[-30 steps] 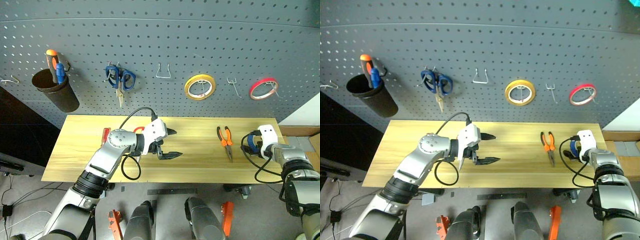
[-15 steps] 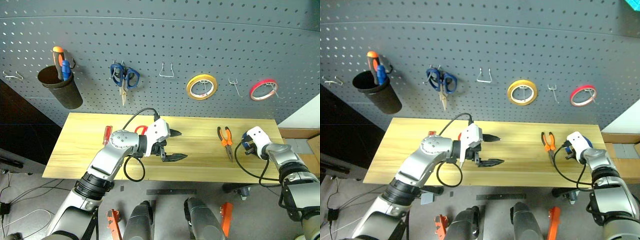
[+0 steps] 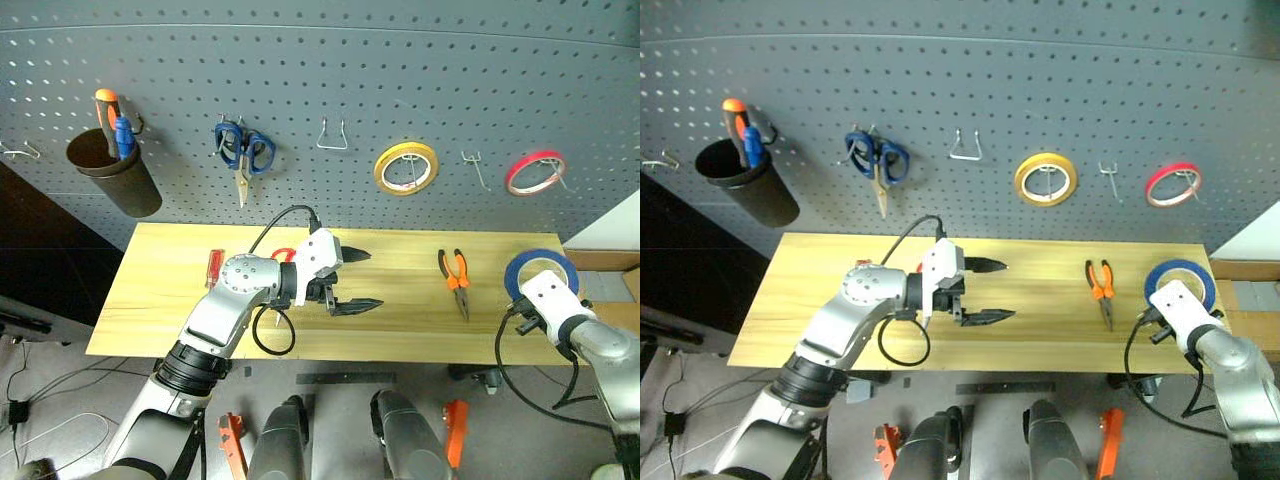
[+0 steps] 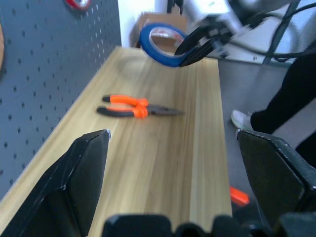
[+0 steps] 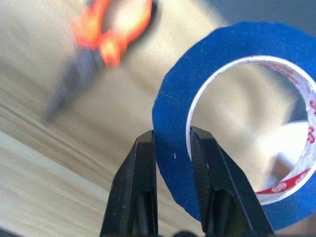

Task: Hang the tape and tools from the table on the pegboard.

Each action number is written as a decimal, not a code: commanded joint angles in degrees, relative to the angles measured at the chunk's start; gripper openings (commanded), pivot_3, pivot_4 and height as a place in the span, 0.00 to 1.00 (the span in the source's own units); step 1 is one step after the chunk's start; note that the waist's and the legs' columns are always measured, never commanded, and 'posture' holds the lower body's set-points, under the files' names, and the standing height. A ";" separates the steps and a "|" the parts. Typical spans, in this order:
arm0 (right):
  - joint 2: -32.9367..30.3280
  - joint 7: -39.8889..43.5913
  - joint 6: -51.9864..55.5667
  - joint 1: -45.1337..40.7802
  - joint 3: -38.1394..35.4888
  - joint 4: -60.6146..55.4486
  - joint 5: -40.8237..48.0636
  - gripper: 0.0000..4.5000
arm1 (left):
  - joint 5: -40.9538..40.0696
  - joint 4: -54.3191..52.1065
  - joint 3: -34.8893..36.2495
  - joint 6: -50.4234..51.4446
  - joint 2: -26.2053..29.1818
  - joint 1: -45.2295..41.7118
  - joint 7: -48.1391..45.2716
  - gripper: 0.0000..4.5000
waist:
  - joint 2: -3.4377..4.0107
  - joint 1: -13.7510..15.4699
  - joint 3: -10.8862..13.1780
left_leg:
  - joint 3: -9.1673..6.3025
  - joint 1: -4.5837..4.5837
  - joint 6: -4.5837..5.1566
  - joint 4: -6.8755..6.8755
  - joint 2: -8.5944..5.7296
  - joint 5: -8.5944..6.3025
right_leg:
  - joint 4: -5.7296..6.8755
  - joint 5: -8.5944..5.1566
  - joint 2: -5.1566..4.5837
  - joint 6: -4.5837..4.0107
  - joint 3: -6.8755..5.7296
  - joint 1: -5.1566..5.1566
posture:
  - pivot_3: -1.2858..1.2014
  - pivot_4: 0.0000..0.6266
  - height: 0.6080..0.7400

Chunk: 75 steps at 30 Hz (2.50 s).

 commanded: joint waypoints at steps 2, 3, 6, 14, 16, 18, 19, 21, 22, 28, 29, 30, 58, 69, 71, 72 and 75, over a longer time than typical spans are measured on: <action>6.69 -8.23 0.54 3.81 5.65 -21.05 -7.83 0.09 | -1.42 -2.77 2.93 -3.01 -1.33 -0.53 1.88 0.98 | 0.00 -0.43 0.00 | -0.02 0.01 -0.01 -0.01 0.01 0.01 | 0.03 -0.15 0.03 0.25 -0.04 -0.01 | 0.43 0.48 1.00; 7.69 -8.90 -0.45 3.40 7.62 -22.69 -8.95 0.09 | -1.23 -2.63 3.28 -3.64 -1.69 -0.68 2.56 0.98 | 0.00 -0.64 0.00 | 0.00 0.01 -0.02 0.01 0.02 0.01 | 0.02 -0.15 0.03 0.25 -0.02 -0.01 | 0.43 0.48 1.00; 10.94 -11.73 -1.72 0.49 13.55 -24.54 -13.33 0.09 | -0.34 -2.05 4.23 -5.43 -2.61 -1.09 4.58 0.98 | -0.06 -0.84 0.03 | 0.05 0.01 0.01 0.09 -0.01 0.04 | -0.06 -0.10 -0.03 0.39 0.15 -0.01 | 0.43 0.48 1.00; 15.28 -14.60 -4.68 -13.06 11.79 -11.17 -12.32 0.09 | -0.43 -1.44 5.12 -5.70 -2.71 -2.38 6.61 0.98 | -0.11 -0.66 0.05 | 0.09 -0.02 0.06 0.16 0.00 0.09 | -0.04 0.14 -0.03 0.15 0.09 0.00 | 0.44 0.46 1.00; 15.66 -15.11 -6.05 -15.47 9.71 -5.97 -10.47 0.09 | -0.02 -1.14 5.26 -5.95 -2.57 -2.59 7.07 0.98 | -0.11 -0.60 0.05 | 0.06 -0.06 0.07 0.14 0.01 0.08 | -0.03 0.15 -0.10 0.13 0.05 -0.01 | 0.45 0.45 1.00; 15.80 -15.72 -8.19 -17.91 8.39 -0.46 -9.16 0.09 | 0.29 -0.77 5.40 -6.15 -2.57 -2.89 7.43 0.98 | -0.11 -0.61 0.05 | 0.06 -0.08 0.09 0.11 0.00 0.07 | -0.04 0.16 -0.15 0.12 0.04 -0.01 | 0.45 0.45 1.00; 15.80 -15.99 -9.15 -18.72 8.10 1.41 -8.83 0.09 | 0.34 -0.63 5.45 -6.20 -2.61 -3.00 7.53 0.98 | -0.11 -0.62 0.05 | 0.06 -0.08 0.09 0.11 -0.01 0.07 | -0.04 0.16 -0.16 0.12 0.04 -0.01 | 0.45 0.45 1.00; 15.71 -16.95 -12.12 -20.85 8.10 5.83 -8.68 0.09 | 0.45 -0.27 5.48 -6.44 -2.78 -3.37 7.82 0.98 | -0.11 -0.63 0.05 | 0.05 -0.09 0.10 0.08 -0.02 0.07 | -0.03 0.16 -0.16 0.11 0.02 -0.03 | 0.45 0.45 1.00; 15.71 -17.38 -13.75 -22.11 8.11 8.14 -8.45 0.09 | 0.51 -0.01 5.50 -6.51 -2.96 -3.63 8.12 0.98 | -0.11 -0.64 0.05 | 0.06 -0.09 0.10 0.08 -0.03 0.07 | -0.03 0.16 -0.15 0.11 0.02 -0.03 | 0.45 0.45 1.00; 17.81 -18.20 -17.03 -25.35 8.40 14.87 -6.01 0.09 | 0.62 1.15 5.69 -7.07 -4.04 -4.62 9.55 0.98 | -0.11 -0.66 0.05 | 0.05 -0.08 0.10 0.10 -0.06 0.08 | 0.03 0.16 -0.15 0.11 0.01 -0.04 | 0.46 0.45 1.00; 18.50 -18.13 -16.60 -24.92 8.22 14.72 -5.39 0.09 | 0.62 1.24 5.72 -7.10 -4.10 -4.69 9.65 0.98 | -0.11 -0.65 0.05 | 0.05 -0.08 0.10 0.10 -0.06 0.08 | 0.03 0.16 -0.15 0.11 0.01 -0.04 | 0.46 0.45 1.00; 19.13 -17.92 -15.69 -24.18 8.11 14.26 -4.79 0.17 | 0.63 1.35 5.73 -7.19 -4.08 -4.75 9.68 0.98 | -0.11 -0.65 0.05 | 0.04 -0.08 0.10 0.10 -0.06 0.07 | 0.03 0.16 -0.15 0.11 0.01 -0.04 | 0.46 0.45 1.00; 26.37 -22.01 13.58 -38.74 -4.73 44.63 8.34 0.99 | 7.14 12.25 3.84 -14.02 4.14 -5.07 -0.03 0.98 | -0.08 -0.97 0.05 | 0.01 -0.13 0.16 0.02 -0.01 0.22 | 0.02 0.37 -0.14 -0.14 -0.07 -0.11 | 0.46 0.46 1.00; 21.27 -18.52 9.13 -49.88 -4.60 69.42 11.38 0.99 | 7.81 12.06 4.05 -14.37 3.80 -4.68 0.86 0.98 | -0.09 -1.11 0.04 | 0.09 -0.07 0.16 0.07 -0.09 0.23 | 0.08 0.42 -0.05 -0.15 -0.02 -0.10 | 0.46 0.45 1.00; 21.09 -17.94 9.00 -50.93 -4.23 71.38 11.55 0.99 | 7.84 12.02 4.07 -14.43 3.80 -4.53 0.92 0.98 | -0.09 -1.14 0.04 | 0.10 -0.07 0.16 0.07 -0.08 0.23 | 0.08 0.42 -0.05 -0.15 -0.02 -0.10 | 0.46 0.44 1.00; 21.14 -17.60 9.14 -51.28 -3.94 72.04 11.63 0.99 | 7.86 11.99 4.09 -14.45 3.80 -4.47 0.97 0.98 | -0.09 -1.15 0.04 | 0.10 -0.07 0.16 0.07 -0.08 0.23 | 0.07 0.42 -0.05 -0.15 -0.01 -0.10 | 0.46 0.44 1.00; 21.37 -16.90 9.63 -52.02 -3.20 73.60 12.02 0.87 | 8.01 11.96 4.15 -14.64 3.74 -4.27 1.25 0.98 | -0.12 -1.21 0.03 | 0.10 -0.07 0.16 0.07 -0.08 0.23 | 0.07 0.43 -0.05 -0.15 -0.01 -0.10 | 0.46 0.44 1.00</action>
